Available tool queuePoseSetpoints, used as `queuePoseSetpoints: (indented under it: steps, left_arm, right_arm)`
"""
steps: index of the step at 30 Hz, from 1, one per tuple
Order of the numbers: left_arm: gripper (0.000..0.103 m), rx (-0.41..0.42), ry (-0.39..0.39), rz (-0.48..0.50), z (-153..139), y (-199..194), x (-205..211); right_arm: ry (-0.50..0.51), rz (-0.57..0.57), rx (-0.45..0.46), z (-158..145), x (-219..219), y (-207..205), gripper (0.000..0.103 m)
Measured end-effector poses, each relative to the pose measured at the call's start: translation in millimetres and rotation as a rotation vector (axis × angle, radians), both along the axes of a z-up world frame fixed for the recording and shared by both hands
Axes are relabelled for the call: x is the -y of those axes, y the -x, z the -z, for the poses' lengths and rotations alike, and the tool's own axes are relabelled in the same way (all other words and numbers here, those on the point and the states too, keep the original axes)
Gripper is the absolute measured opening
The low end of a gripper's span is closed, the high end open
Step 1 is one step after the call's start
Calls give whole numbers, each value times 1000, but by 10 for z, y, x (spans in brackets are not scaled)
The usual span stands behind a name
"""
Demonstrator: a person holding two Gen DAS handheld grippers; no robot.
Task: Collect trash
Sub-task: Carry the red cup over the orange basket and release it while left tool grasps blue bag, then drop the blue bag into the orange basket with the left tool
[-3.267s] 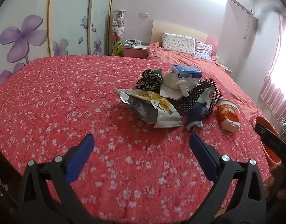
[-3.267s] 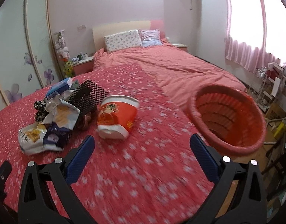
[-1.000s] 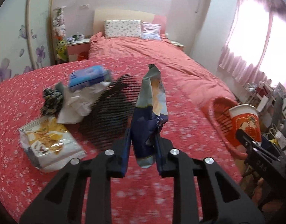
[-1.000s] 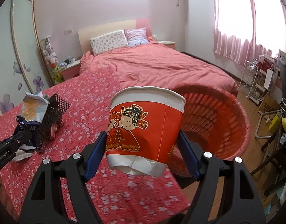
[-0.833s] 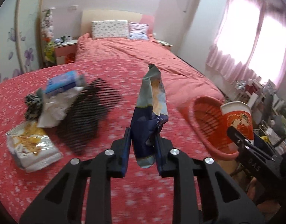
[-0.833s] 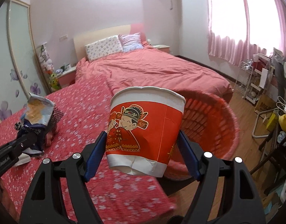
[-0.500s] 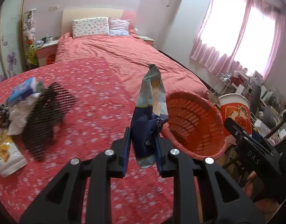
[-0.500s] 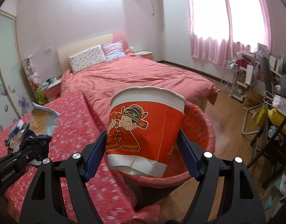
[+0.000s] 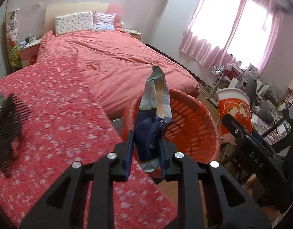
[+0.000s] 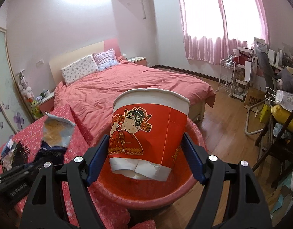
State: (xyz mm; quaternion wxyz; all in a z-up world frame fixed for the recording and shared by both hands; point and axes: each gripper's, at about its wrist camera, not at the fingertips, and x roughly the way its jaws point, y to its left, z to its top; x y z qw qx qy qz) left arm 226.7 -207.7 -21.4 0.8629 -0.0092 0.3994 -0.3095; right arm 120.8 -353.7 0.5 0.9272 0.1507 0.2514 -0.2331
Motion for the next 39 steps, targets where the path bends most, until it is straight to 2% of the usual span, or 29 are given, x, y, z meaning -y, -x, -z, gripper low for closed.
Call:
queuePoseSetpoints:
  steps: [8, 9, 11, 12, 13, 18, 24, 28, 39]
  left_arm:
    - [25, -39, -4, 58, 217, -267, 446]
    - [27, -41, -12, 60, 245, -293, 490]
    - [39, -45, -29, 58, 317, -344, 560]
    - [47, -46, -36, 55, 343, -361, 578]
    - [51, -44, -47, 48, 370, -374, 586]
    - [56, -36, -92, 5, 472, -417, 462]
    - [64, 16, -139, -79, 361, -319, -1]
    - [68, 51, -158, -153, 255, -167, -471]
    - [78, 89, -175, -418, 71, 173, -1910]
  right_arm:
    - [-48, 21, 11, 64, 245, -136, 75]
    - [-57, 18, 9, 90, 267, -158, 75]
    - [-76, 8, 4, 131, 290, -193, 76]
    - [-84, 6, -1, 153, 301, -208, 78]
    - [-88, 7, -5, 173, 306, -219, 83]
    - [-76, 14, -25, 198, 294, -196, 85]
    - [-29, 20, -51, 104, 204, -147, 85]
    - [11, 0, -50, -7, 23, -113, 85]
    - [74, -167, -64, -108, -805, -220, 85]
